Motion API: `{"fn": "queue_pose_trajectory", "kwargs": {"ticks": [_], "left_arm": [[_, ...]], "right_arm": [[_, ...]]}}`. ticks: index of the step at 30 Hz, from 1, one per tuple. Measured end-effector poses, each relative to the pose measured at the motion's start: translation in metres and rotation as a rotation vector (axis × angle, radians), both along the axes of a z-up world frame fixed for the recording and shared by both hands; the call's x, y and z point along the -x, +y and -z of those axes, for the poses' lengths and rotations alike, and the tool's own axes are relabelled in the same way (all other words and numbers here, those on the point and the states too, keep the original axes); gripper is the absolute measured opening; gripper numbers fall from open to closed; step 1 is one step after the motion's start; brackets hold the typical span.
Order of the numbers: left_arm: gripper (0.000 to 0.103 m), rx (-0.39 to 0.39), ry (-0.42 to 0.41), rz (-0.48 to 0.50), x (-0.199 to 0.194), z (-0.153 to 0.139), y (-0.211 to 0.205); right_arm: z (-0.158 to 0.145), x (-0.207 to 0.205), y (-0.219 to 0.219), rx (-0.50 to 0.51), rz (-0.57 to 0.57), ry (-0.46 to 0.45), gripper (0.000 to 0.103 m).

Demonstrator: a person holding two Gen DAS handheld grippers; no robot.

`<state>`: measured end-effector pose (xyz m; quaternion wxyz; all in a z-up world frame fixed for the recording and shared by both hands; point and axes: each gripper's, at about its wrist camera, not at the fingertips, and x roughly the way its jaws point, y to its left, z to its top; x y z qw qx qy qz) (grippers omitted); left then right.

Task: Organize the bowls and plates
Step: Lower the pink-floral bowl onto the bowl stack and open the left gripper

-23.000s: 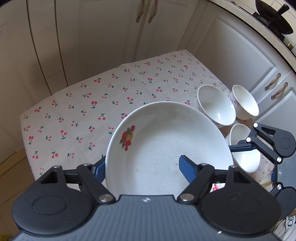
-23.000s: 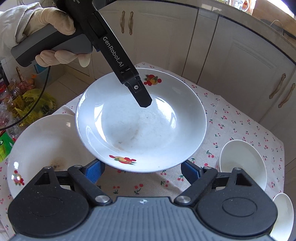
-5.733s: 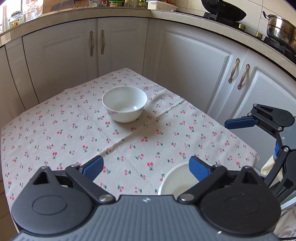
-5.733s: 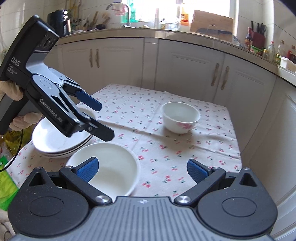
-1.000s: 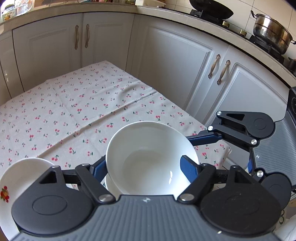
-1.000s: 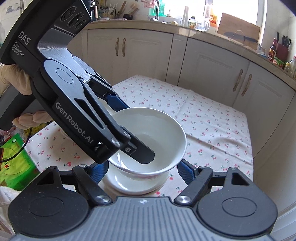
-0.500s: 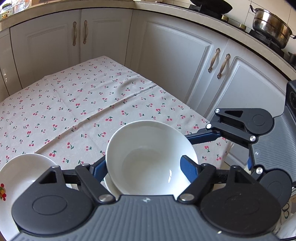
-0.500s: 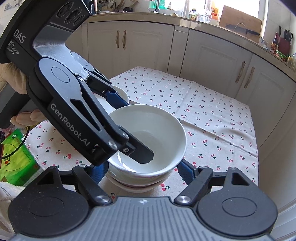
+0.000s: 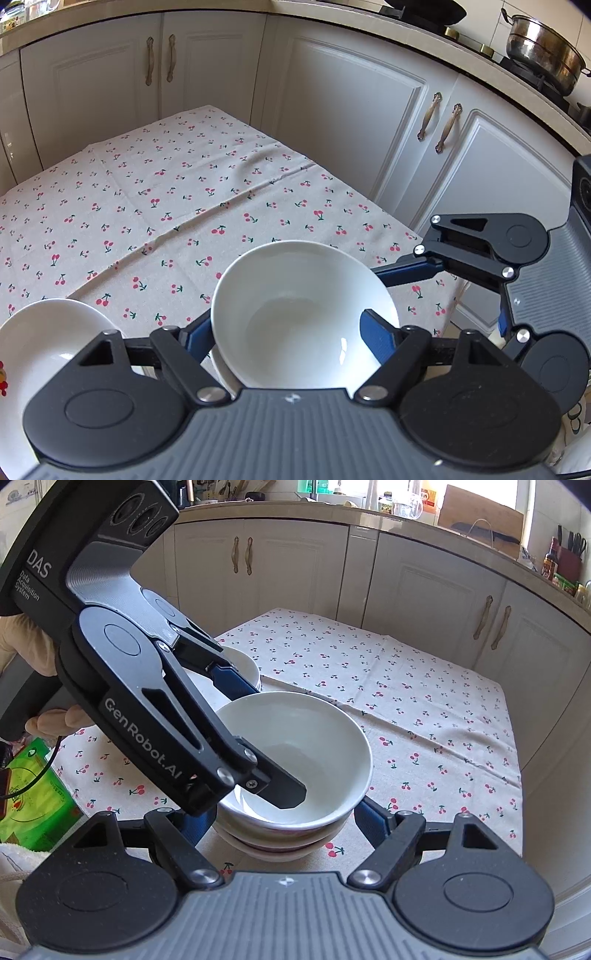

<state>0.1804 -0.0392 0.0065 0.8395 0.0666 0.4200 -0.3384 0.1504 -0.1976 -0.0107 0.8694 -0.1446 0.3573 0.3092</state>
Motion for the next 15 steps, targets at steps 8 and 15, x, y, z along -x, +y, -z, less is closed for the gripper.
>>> {"fn": "queue_pose_trajectory", "kwargs": {"ticks": [8,15], "left_arm": [[0.087,0.007,-0.089,-0.028,0.006,-0.011,0.014],[0.088,0.008,-0.133,-0.076,0.010,-0.011,0.035]], "right_arm": [[-0.003,0.010,-0.004,-0.014,0.009,-0.049,0.100],[-0.010,0.017,-0.005,-0.038,0.009,-0.076,0.102]]}}
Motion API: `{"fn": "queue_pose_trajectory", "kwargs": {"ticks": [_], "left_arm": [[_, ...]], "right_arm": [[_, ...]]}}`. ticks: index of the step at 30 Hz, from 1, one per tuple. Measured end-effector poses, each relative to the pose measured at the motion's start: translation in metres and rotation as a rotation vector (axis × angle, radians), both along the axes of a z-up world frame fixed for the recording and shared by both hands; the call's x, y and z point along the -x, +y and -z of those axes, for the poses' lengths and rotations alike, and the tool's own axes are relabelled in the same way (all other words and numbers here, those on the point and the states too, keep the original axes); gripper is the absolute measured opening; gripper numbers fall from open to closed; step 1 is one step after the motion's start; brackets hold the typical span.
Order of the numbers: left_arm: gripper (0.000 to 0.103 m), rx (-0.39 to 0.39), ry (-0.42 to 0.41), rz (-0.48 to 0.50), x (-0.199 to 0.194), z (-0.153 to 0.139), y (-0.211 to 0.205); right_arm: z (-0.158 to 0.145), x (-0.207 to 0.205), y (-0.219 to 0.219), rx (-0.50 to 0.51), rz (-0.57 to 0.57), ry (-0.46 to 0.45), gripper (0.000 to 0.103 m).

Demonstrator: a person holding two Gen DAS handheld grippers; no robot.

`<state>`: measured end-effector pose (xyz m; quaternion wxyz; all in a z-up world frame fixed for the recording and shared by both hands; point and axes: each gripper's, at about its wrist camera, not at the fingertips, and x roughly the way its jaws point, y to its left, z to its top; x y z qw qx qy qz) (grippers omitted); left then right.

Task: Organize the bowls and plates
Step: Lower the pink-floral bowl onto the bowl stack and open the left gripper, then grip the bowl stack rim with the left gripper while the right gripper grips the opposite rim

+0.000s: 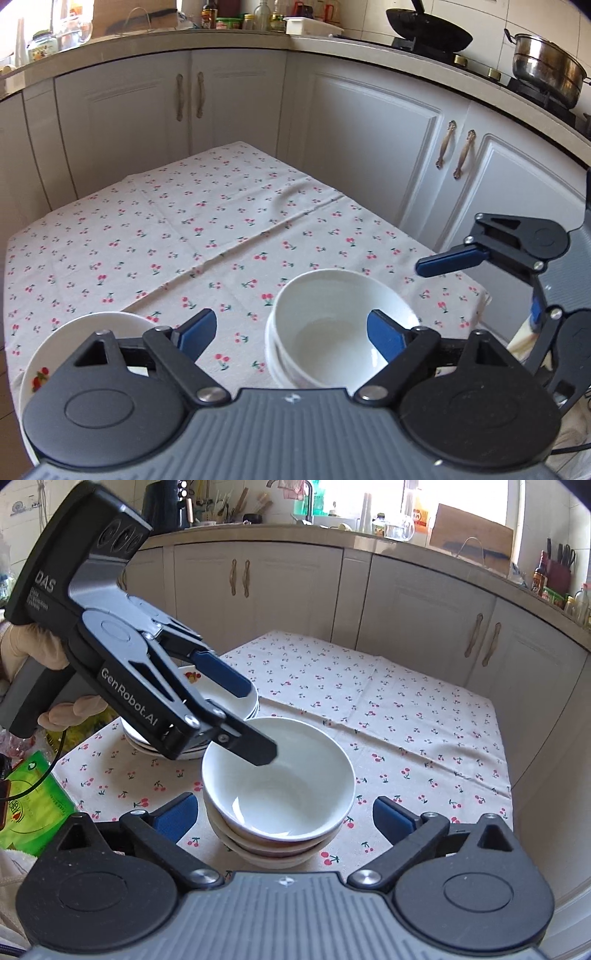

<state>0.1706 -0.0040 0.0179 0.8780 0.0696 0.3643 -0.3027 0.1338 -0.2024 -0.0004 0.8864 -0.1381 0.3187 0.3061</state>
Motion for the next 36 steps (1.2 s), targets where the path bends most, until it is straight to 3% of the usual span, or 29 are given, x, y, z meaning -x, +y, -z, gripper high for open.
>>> {"fn": "queue_pose_trajectory", "kwargs": {"ticks": [7,19,31,36], "left_arm": [[0.088,0.043,0.021,-0.066,-0.008,0.007,0.027],[0.089,0.090,0.067,-0.085,-0.020,0.025,0.043],[0.089,0.116,0.032,-0.062,-0.005,0.020,0.050],[0.095,0.061,-0.009,0.013,0.025,0.015,0.036]], "right_arm": [[0.004,0.002,-0.002,-0.006,0.023,0.014,0.102],[0.010,0.000,-0.001,0.016,0.050,0.046,0.102],[0.016,0.003,0.004,0.077,0.038,0.041,0.103],[0.032,0.002,0.000,0.122,0.015,0.069,0.103]]}}
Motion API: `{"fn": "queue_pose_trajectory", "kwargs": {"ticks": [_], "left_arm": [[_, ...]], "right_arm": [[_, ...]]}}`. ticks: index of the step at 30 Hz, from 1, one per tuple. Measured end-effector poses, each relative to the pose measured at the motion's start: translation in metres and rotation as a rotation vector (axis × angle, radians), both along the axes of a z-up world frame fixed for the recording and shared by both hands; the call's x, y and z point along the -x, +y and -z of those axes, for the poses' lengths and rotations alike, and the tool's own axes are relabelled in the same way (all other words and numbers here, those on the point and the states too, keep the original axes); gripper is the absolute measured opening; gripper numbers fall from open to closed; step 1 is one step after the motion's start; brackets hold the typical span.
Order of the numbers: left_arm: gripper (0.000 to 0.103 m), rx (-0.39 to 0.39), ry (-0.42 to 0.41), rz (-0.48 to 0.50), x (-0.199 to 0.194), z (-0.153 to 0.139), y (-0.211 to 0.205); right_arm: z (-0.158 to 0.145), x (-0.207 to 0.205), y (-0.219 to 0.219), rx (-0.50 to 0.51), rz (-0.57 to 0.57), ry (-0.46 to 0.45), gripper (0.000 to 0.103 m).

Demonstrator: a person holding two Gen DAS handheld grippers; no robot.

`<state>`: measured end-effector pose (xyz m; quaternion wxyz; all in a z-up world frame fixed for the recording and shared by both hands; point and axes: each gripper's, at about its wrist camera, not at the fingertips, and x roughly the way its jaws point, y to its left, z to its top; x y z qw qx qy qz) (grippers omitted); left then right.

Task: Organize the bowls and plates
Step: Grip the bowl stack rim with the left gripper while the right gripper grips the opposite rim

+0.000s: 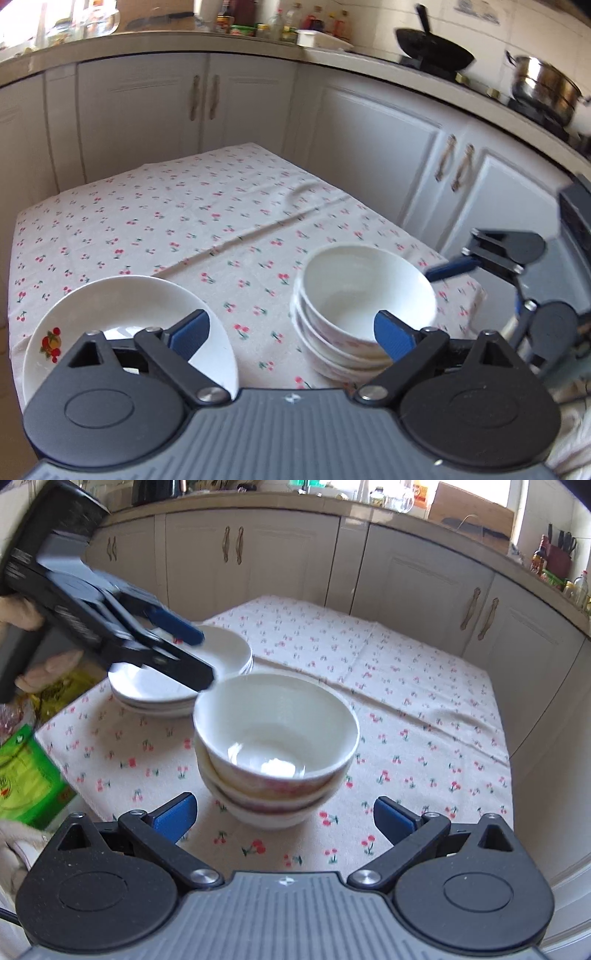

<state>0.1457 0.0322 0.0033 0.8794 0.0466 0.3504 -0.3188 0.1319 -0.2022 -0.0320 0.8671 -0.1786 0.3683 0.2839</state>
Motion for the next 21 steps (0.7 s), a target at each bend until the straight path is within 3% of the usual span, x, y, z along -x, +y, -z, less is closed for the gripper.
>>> {"fn": "queue_pose_trajectory", "kwargs": {"ticks": [6,14,21], "left_arm": [[0.095,-0.088,0.002,0.102,0.026,0.017,-0.028],[0.095,-0.154,0.088,0.120,0.024,0.061,-0.047],[0.099,-0.243,0.039,0.161,0.020,0.073,-0.069]], "right_arm": [[0.024,-0.010,-0.009,0.046,0.022,0.031,0.103],[0.039,-0.018,-0.018,0.035,0.021,0.057,0.103],[0.050,-0.032,-0.018,0.017,-0.019,0.098,0.103]]}}
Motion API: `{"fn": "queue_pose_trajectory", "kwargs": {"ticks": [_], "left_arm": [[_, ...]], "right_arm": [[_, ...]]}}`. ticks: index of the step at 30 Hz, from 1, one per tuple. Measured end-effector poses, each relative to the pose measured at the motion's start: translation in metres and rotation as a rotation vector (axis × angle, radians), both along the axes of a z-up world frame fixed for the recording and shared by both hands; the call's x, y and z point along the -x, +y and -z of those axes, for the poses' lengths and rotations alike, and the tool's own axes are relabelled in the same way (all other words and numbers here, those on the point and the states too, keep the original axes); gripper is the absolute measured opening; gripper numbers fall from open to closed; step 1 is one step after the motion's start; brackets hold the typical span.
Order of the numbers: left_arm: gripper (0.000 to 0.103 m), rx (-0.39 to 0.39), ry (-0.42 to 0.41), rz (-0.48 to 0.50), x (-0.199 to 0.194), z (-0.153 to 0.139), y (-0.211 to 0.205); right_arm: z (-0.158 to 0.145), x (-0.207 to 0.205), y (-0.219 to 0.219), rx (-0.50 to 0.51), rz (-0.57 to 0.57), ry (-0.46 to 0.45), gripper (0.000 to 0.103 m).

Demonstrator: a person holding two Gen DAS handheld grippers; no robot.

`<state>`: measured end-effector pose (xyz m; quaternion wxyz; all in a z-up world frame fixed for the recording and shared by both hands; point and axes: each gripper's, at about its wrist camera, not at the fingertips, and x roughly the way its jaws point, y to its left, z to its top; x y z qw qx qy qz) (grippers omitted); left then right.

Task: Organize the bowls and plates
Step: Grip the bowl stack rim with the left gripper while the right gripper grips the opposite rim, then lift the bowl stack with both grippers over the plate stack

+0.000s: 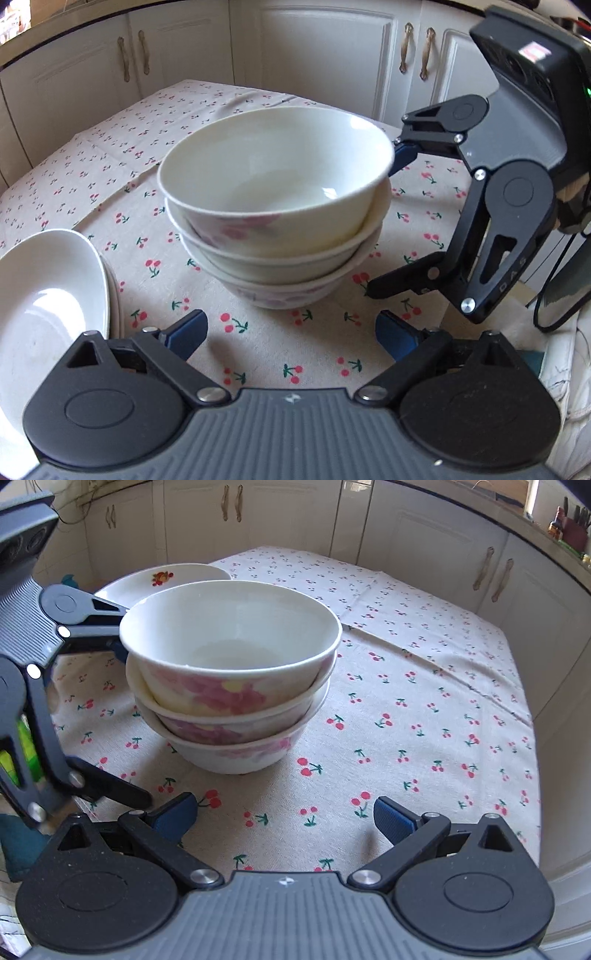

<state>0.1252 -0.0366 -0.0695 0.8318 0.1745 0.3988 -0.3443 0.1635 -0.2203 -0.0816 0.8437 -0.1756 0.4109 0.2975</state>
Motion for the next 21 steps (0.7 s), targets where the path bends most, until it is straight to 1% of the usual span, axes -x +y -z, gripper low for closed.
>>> {"fn": "queue_pose_trajectory", "kwargs": {"ticks": [3,7,14,16,18,21], "left_arm": [[0.102,-0.012,-0.003,0.015,-0.003,0.001,-0.005],[0.103,-0.024,0.012,0.031,-0.010,0.001,-0.008],[0.103,-0.070,0.094,0.053,-0.026,-0.002,-0.013],[0.103,-0.071,0.091,0.066,-0.026,-0.001,-0.013],[0.102,-0.079,0.068,0.085,-0.025,-0.002,-0.013],[0.102,-0.094,0.028,0.125,-0.022,-0.007,-0.014]], "right_arm": [[0.002,-0.007,-0.004,-0.026,-0.003,0.032,0.103],[0.003,-0.006,-0.004,-0.028,-0.018,0.022,0.103],[0.006,-0.005,-0.008,-0.051,-0.049,-0.002,0.103],[0.005,-0.005,-0.008,-0.051,-0.055,-0.008,0.103],[0.004,-0.007,-0.008,-0.048,-0.060,-0.003,0.103],[0.000,-0.006,-0.005,-0.031,-0.098,-0.038,0.103]]}}
